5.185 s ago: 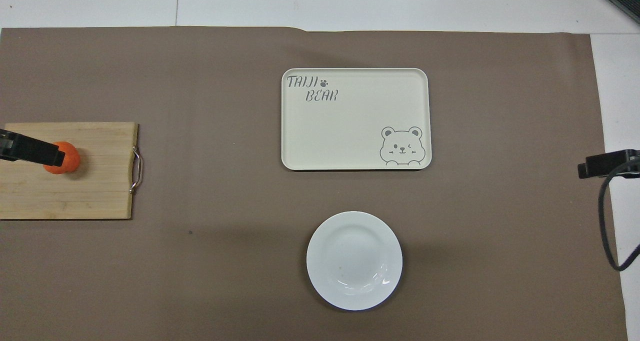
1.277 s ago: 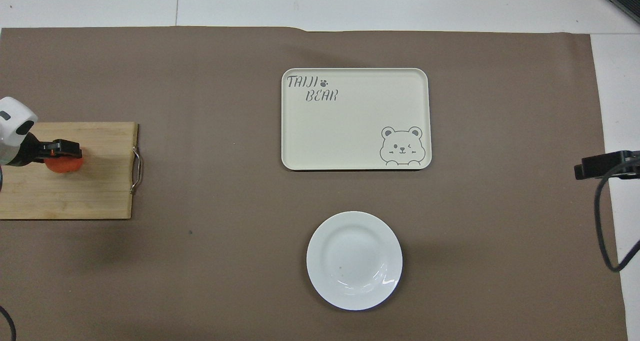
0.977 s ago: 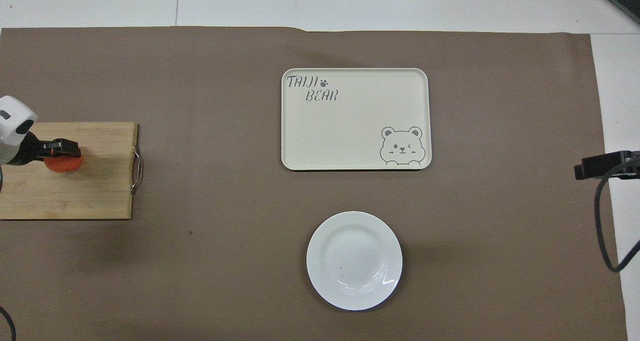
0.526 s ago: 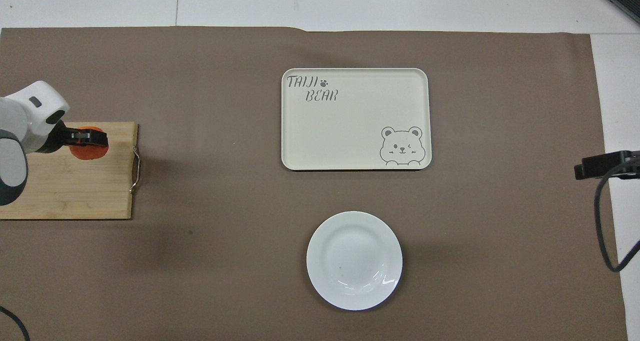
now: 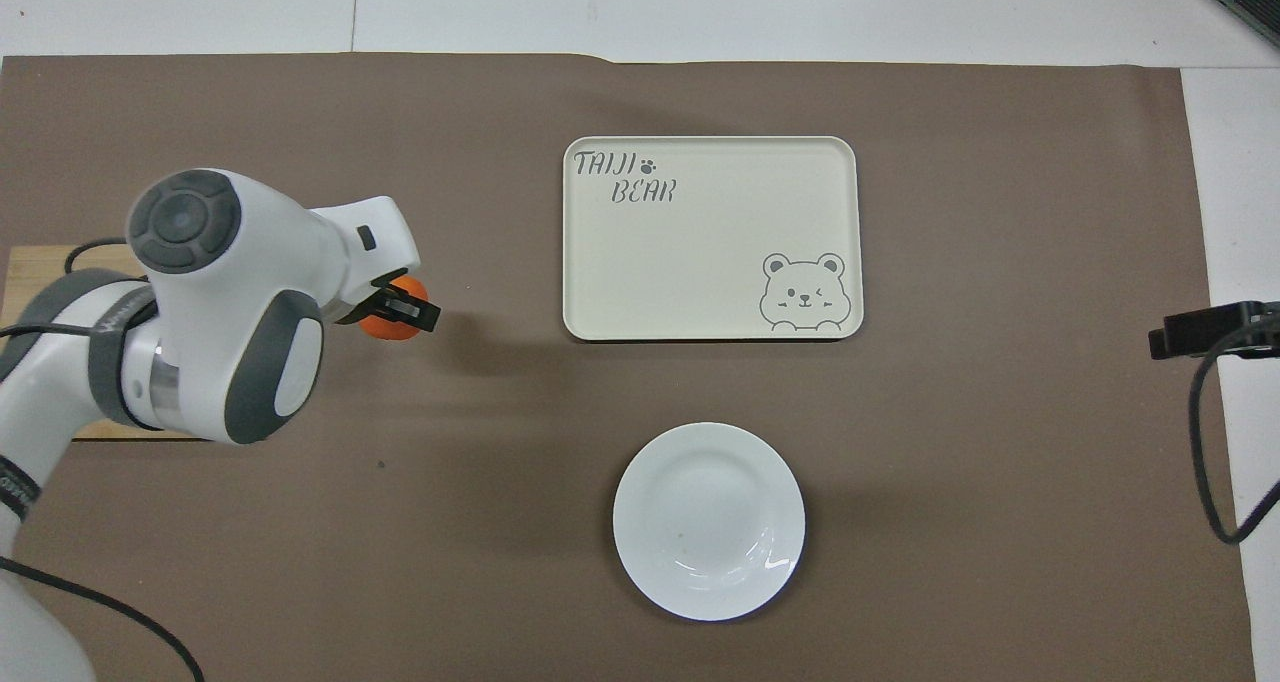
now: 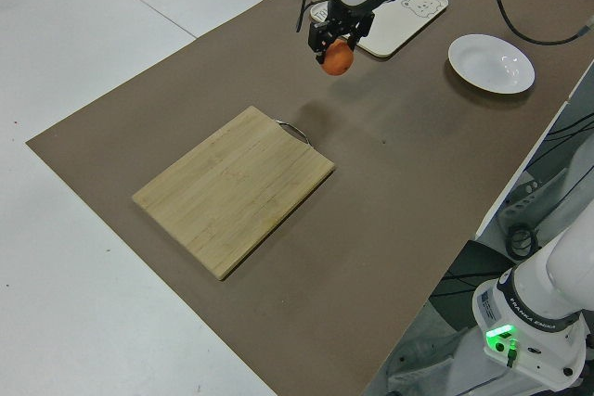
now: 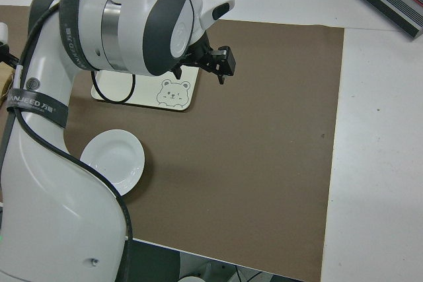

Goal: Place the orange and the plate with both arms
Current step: 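Lift the orange with the left gripper and carry it toward the plate, then lower the orange onto the white plate and open the left gripper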

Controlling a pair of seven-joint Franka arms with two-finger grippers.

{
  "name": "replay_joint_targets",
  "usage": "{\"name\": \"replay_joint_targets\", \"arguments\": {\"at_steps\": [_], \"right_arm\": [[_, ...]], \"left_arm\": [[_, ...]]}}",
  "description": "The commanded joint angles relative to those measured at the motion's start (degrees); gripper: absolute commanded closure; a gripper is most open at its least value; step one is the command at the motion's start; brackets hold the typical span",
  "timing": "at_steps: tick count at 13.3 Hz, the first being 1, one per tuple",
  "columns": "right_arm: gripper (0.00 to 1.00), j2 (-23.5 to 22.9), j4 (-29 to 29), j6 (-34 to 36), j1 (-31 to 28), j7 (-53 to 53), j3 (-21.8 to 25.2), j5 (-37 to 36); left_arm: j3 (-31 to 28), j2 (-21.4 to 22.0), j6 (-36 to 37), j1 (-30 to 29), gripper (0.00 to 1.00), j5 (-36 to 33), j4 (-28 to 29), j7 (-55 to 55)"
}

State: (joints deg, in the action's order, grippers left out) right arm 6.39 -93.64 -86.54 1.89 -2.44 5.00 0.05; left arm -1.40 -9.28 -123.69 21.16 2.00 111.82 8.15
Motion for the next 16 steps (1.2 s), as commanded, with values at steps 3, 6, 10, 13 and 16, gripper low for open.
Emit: {"name": "replay_joint_targets", "arguments": {"at_steps": [3,6,10,13,16], "right_arm": [[0.0,0.9,-0.5,0.4,-0.2,0.8,-0.3,-0.5],[0.0,0.9,-0.5,0.4,-0.2,0.8,-0.3,-0.5],[0.0,0.9,-0.5,0.4,-0.2,0.8,-0.3,-0.6],[0.0,0.8,-0.5,0.4,-0.2,0.8,-0.3,-0.5],[0.0,0.9,-0.5,0.4,-0.7,0.8,0.1,-0.6]], "left_arm": [[-1.1,3.4,1.4,15.2,1.0,0.6,1.4,-12.2],[-1.1,2.9,-0.1,23.6,1.0,0.6,1.5,-19.6],[-1.1,0.8,-5.3,30.9,1.0,1.2,2.4,-24.6],[-1.1,-0.9,-6.0,34.5,1.0,2.3,2.4,-25.9],[-1.1,-4.6,-8.3,36.8,1.0,4.8,2.3,-25.7]]}}
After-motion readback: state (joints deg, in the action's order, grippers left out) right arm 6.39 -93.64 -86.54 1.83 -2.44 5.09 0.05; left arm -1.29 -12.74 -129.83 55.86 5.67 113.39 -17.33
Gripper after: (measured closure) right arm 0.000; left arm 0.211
